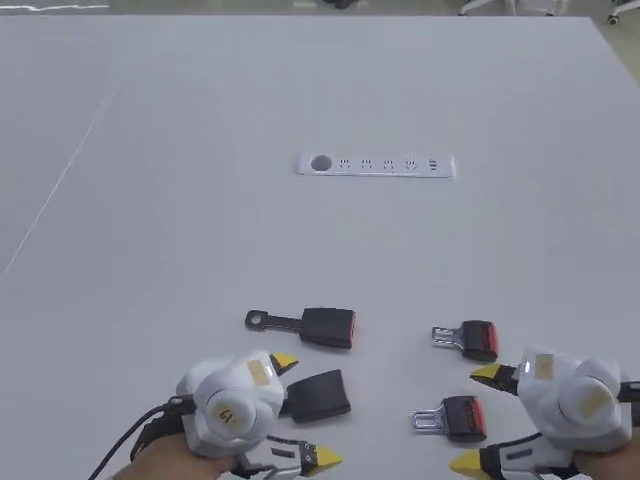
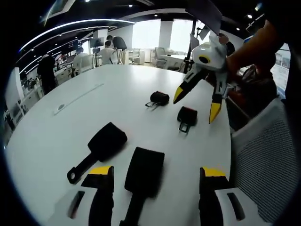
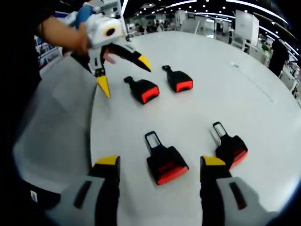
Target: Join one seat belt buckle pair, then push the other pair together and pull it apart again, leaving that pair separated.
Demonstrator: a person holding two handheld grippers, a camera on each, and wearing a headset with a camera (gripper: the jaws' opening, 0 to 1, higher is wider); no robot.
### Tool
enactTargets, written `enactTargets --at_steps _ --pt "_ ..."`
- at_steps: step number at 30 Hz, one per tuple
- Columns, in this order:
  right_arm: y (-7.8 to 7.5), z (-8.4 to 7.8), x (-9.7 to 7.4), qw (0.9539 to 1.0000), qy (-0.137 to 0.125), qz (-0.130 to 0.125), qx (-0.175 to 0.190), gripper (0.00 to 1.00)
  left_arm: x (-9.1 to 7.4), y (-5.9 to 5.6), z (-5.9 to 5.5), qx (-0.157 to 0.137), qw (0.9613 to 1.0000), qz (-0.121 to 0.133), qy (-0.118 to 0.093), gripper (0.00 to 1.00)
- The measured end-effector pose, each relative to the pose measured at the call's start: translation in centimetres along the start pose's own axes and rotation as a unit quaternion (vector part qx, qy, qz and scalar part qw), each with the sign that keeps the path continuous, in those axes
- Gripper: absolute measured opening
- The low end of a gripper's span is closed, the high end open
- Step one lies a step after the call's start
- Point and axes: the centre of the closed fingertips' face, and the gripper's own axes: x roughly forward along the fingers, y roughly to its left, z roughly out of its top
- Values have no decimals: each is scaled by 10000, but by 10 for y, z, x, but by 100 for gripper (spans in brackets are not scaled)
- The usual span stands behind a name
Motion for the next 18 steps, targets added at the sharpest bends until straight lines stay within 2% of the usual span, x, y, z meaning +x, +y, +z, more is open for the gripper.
enactTargets --at_steps 2,4,6,10,12,16,17,18 --pt "1 -2 1 9999 53 94 -20 69 6 1 -5 52 9999 -41 112 72" --pt "-1 -6 2 9997 147 129 -138 68 9 4 -13 270 9991 -26 312 70" --pt "1 -7 2 9994 206 226 -171 67 12 4 -20 334 9984 -73 455 68" --pt "3 -15 3 9979 386 341 -385 64 12 13 -32 523 9962 74 696 62" --pt "4 -16 3 9978 396 383 -364 64 12 15 -34 460 9963 43 718 59" --pt "5 -18 7 9974 455 441 -333 64 14 16 -41 436 9957 -46 821 59" --pt "4 -20 8 9971 492 449 -373 63 13 17 -42 453 9956 -24 821 59" --pt "3 -21 9 9968 527 449 -396 63 14 17 -39 452 9963 -46 727 59"
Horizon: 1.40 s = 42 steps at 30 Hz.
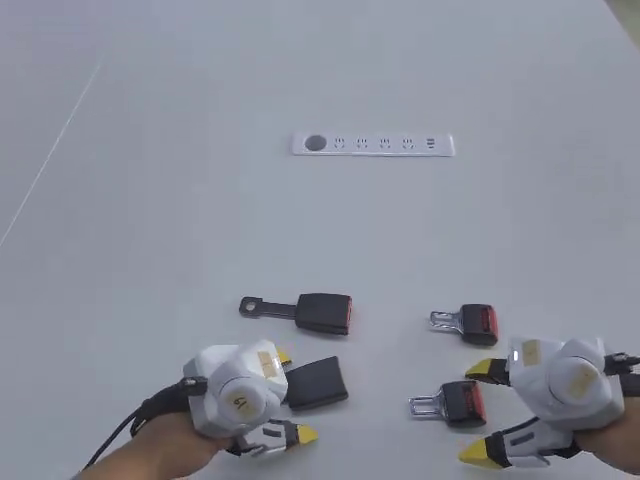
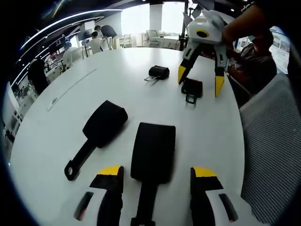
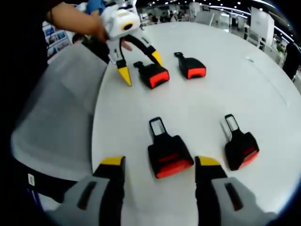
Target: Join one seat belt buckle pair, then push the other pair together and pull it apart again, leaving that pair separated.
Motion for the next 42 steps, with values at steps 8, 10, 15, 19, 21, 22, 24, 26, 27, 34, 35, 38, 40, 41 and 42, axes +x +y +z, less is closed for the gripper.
enactTargets --at_steps 8,10,15,19,21,22,24,26,27,34,35,38,40,41,42 --pt "-1 -1 1 9987 125 73 -486 61 0 -6 5 359 9989 -283 -48 48" --pt "-1 -2 0 9986 150 64 -508 58 0 -6 6 397 9988 -294 -52 47" --pt "-4 -1 1 9985 199 -20 -503 51 -1 -3 6 648 9967 -483 -26 34" --pt "-4 -2 1 9974 332 -44 -638 37 1 -7 4 1042 9915 -776 111 33" --pt "-5 0 -1 9973 340 -56 -646 37 2 -8 3 1317 9864 -953 230 33" --pt "-5 0 -1 9975 352 -66 -613 36 3 -9 3 1417 9841 -1034 286 33" --pt "-5 -1 0 9976 358 -80 -580 36 3 -8 3 1627 9789 -1160 420 33" --pt "-5 -1 0 9978 371 -90 -534 36 4 -9 3 1793 9743 -1269 494 33" --pt "-5 -1 0 9979 376 -89 -513 36 4 -9 3 1831 9729 -1310 521 33" --pt "-6 2 2 9977 449 -123 -486 36 4 -7 3 1936 9686 -1426 630 33" --pt "-7 3 3 9979 429 -130 -462 36 4 -6 2 1904 9692 -1426 639 33" --pt "-7 10 7 9982 355 -135 -456 36 4 -5 1 1895 9693 -1421 665 33" --pt "-6 16 10 9982 315 -114 -490 36 4 -4 1 1869 9698 -1410 680 33" --pt "-6 18 12 9982 293 -105 -504 36 3 -4 1 1859 9701 -1404 687 33" --pt "-5 21 14 9982 272 -84 -524 36 3 -4 1 1844 9703 -1399 695 33"
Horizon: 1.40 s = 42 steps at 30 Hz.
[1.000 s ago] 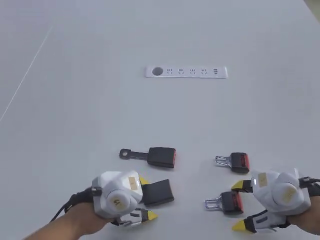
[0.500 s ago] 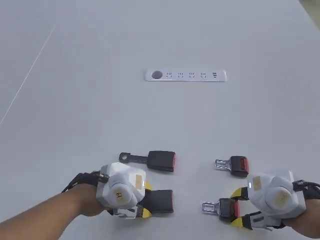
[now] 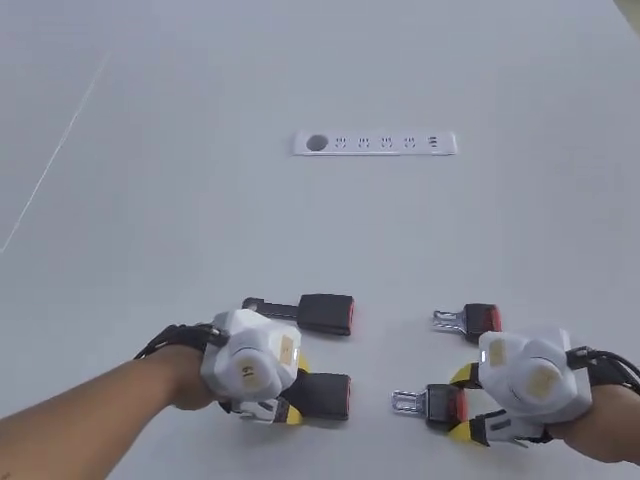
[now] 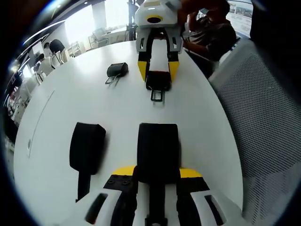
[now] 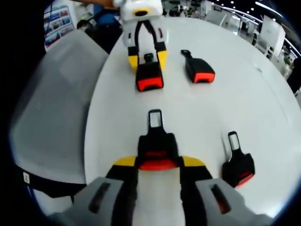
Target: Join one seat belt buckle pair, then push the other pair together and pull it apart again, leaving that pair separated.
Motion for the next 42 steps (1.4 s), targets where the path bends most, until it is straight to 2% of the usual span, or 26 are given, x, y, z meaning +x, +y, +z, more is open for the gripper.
enactTargets --at_steps 5,17,23,28,32,36,42 --pt "-1 11 6 10000 -29 24 -49 36 -1 1 0 -86 9999 14 69 33" --pt "2 42 24 9988 -468 107 -93 35 -2 0 -1 -149 9997 30 195 33" --pt "3 50 29 9981 -594 127 -103 35 -1 -1 -1 -179 9995 38 249 33" --pt "3 51 30 9978 -623 159 -149 35 0 -1 -2 -178 9994 53 287 33" --pt "3 52 30 9974 -702 145 -102 35 1 -2 0 -146 9990 48 425 32" --pt "4 56 32 9976 -670 131 -135 35 0 -2 1 -80 9985 24 541 32" --pt "3 65 39 9980 -617 49 -102 34 0 -2 1 -77 9982 13 595 32"
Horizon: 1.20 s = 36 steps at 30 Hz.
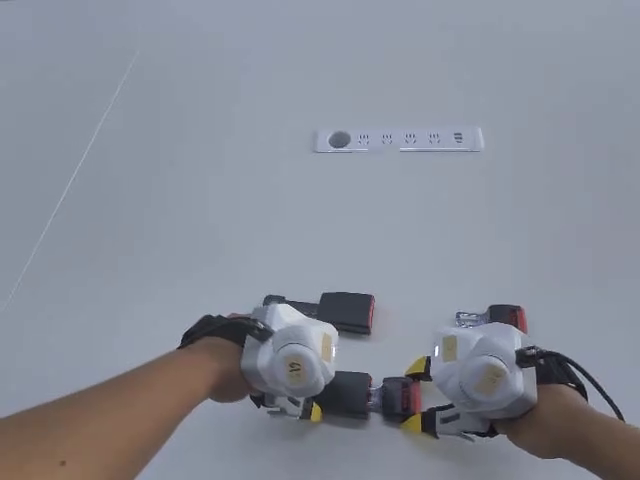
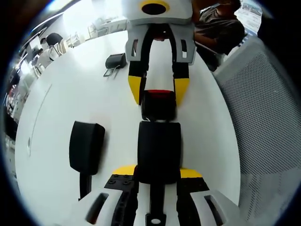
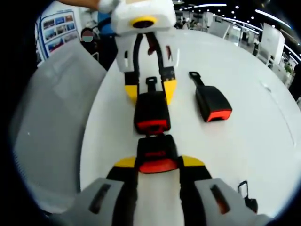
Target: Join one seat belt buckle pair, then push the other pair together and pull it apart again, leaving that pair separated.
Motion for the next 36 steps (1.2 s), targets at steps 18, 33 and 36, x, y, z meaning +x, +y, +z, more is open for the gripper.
enactTargets --at_steps 18,33,36 --pt "1 5 2 9999 -21 -86 51 34 1 -1 -4 70 10000 -43 -28 32" --pt "1 3 2 9999 7 -80 -124 34 -2 0 -7 -30 9996 -34 -271 32" --pt "1 2 1 9999 -19 -78 -136 34 -2 0 -7 0 9995 -38 -315 32"
